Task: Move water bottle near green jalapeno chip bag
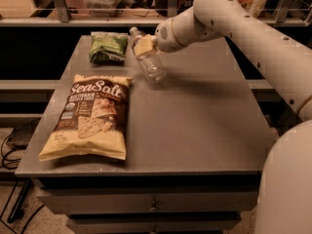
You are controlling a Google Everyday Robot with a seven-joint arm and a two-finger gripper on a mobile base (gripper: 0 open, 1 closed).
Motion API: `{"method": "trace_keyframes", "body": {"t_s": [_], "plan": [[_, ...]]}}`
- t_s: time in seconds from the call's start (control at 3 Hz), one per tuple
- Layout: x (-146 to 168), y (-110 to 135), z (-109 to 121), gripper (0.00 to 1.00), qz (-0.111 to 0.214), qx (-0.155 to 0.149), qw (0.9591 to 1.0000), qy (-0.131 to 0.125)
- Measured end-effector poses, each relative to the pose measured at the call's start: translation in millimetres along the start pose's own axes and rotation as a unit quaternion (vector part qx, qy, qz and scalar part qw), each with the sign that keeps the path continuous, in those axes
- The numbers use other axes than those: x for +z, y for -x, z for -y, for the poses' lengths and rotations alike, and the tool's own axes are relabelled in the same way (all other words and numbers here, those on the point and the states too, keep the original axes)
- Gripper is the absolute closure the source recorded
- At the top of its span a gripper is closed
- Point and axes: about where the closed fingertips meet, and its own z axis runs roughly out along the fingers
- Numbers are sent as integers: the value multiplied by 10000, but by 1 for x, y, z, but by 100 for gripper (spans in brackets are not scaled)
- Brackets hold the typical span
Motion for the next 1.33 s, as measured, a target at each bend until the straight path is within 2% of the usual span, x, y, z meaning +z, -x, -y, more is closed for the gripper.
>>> {"method": "trace_keyframes", "body": {"t_s": [0.33, 0.67, 1.0, 1.33], "plan": [[25, 19, 5, 83, 225, 42, 9996, 141], [49, 35, 13, 59, 368, 169, 9989, 252], [64, 46, 28, 28, 460, 322, 9984, 119], [66, 52, 31, 5, 540, 332, 9980, 54]]}}
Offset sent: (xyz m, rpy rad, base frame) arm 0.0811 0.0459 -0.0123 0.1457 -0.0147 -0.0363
